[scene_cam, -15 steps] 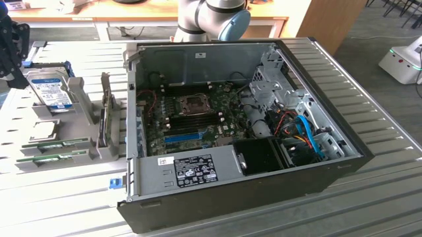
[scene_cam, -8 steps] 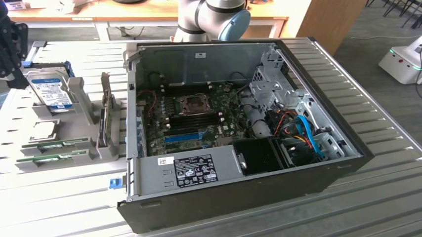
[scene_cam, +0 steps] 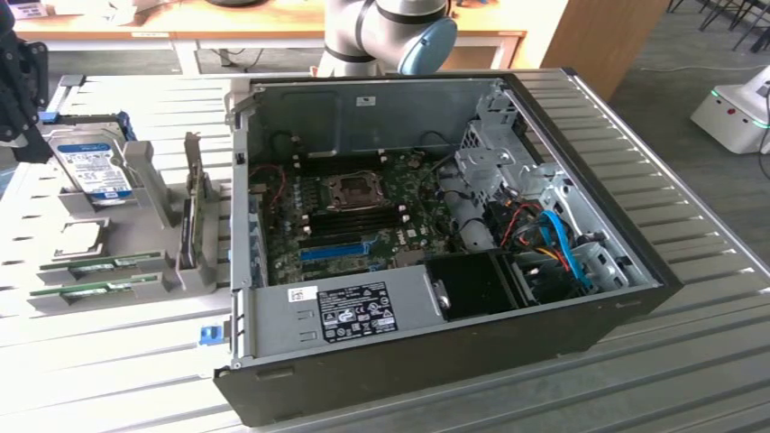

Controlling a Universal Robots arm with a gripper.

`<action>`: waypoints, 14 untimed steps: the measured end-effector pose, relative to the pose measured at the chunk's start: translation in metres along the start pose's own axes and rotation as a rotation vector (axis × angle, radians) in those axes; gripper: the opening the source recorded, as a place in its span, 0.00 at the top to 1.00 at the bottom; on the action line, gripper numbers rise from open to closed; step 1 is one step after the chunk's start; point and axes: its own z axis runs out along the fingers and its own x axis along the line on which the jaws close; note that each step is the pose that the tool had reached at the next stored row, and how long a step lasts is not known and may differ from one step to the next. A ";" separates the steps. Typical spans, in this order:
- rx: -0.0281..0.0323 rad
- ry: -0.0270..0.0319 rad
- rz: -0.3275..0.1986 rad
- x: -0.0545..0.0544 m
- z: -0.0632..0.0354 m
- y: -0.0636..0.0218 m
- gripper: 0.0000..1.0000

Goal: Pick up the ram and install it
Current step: 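Pick up the ram and move it above insertion slot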

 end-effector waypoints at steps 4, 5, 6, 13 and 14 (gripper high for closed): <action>0.0010 0.0013 -0.030 0.000 0.0001 0.0000 0.89; 0.0012 0.0016 -0.038 0.000 0.0001 0.0000 0.89; 0.0014 0.0019 -0.045 0.000 0.0001 0.0000 0.89; 0.0031 0.0041 -0.100 0.000 0.0004 0.0000 0.89; 0.0032 0.0043 -0.105 0.000 0.0004 0.0000 0.89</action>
